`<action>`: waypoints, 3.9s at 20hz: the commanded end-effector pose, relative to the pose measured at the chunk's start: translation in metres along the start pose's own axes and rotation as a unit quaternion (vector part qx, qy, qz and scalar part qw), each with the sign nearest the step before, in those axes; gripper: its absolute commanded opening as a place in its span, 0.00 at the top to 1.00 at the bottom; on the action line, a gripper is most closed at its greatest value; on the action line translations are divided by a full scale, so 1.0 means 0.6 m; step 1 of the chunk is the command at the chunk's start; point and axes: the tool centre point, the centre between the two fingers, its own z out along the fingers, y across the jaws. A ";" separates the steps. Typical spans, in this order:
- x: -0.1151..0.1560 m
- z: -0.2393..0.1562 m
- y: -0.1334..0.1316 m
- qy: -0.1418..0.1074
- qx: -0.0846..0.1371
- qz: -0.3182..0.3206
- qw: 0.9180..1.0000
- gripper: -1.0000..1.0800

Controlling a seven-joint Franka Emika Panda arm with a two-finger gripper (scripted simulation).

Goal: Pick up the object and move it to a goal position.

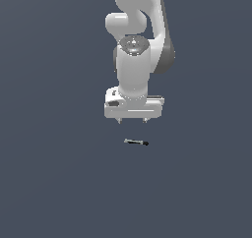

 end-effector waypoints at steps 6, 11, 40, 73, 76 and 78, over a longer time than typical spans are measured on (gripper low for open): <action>-0.004 0.005 -0.021 -0.004 0.007 -0.007 1.000 0.04; -0.011 0.013 -0.054 -0.009 0.018 -0.014 1.000 0.04; -0.004 0.088 -0.043 -0.017 0.003 -0.259 0.966 0.04; -0.004 0.215 -0.039 -0.028 0.005 -0.645 0.764 0.04; -0.004 0.219 -0.039 -0.028 0.006 -0.656 0.754 0.04; -0.005 0.221 -0.039 -0.028 0.006 -0.661 0.750 0.04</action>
